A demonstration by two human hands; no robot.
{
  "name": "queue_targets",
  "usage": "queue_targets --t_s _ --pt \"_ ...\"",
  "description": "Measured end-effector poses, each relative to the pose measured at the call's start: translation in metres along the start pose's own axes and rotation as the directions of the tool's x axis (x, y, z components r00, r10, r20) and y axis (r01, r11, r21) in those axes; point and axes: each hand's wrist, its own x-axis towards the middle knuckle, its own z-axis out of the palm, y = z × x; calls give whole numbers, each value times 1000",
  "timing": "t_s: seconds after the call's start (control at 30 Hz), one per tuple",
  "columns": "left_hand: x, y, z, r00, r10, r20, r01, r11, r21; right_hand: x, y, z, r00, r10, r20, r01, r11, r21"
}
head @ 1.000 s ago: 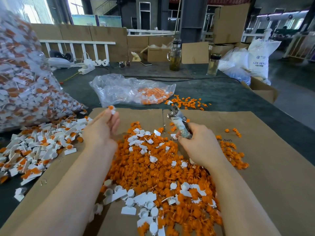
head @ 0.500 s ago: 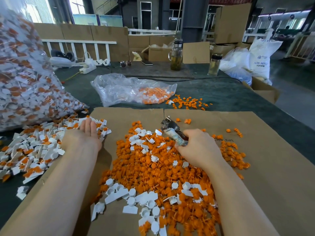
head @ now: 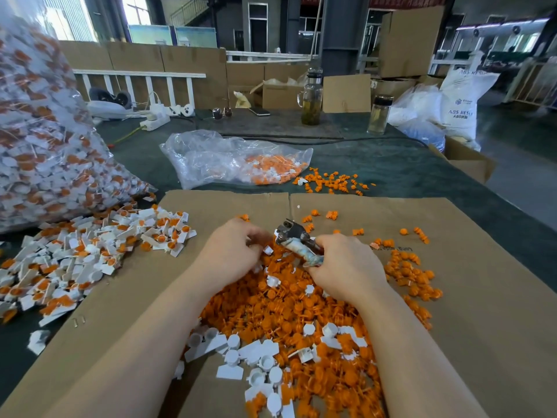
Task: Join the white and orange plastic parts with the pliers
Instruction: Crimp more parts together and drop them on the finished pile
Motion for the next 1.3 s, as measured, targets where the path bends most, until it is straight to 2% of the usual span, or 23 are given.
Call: queue_targets --t_s 0.07,0.13,0.37,0.43,0.6,0.67,0.77,0.87,1.0,1.3 --pt "1 3 3 999 35 16 -37 989 140 0 1 1 1000 6 -8 -6 1000 0" --pt "0 4 5 999 38 -4 -36 977 211 0 2 0 1000 15 -27 -14 1000 24" --pt "-3 4 7 994 -21 -104 44 972 230 1 0 -8 993 79 -88 -52 960 274" --pt "-4 3 7 992 -52 -113 69 986 153 -1 -1 -11 990 84 -115 -41 942 332" --pt "-5 10 4 971 -151 -184 111 971 -211 -2 -3 -16 988 102 -115 -26 845 534" --pt "-7 16 2 954 -205 -216 106 912 -396 -3 -4 -18 989 98 -112 -6 778 628" --pt "-10 23 1 946 -278 -169 119 779 -616 -7 -5 -19 987 67 -143 57 695 717" --pt "-10 26 0 948 -303 -100 154 710 -687 -7 -6 -21 981 64 -184 97 658 747" --pt "-10 28 0 949 -313 -39 168 606 -778 -6 -8 -21 967 99 -234 107 678 727" --pt "-11 36 4 947 -315 -65 133 567 -813 -8 -12 -21 973 82 -217 83 751 655"
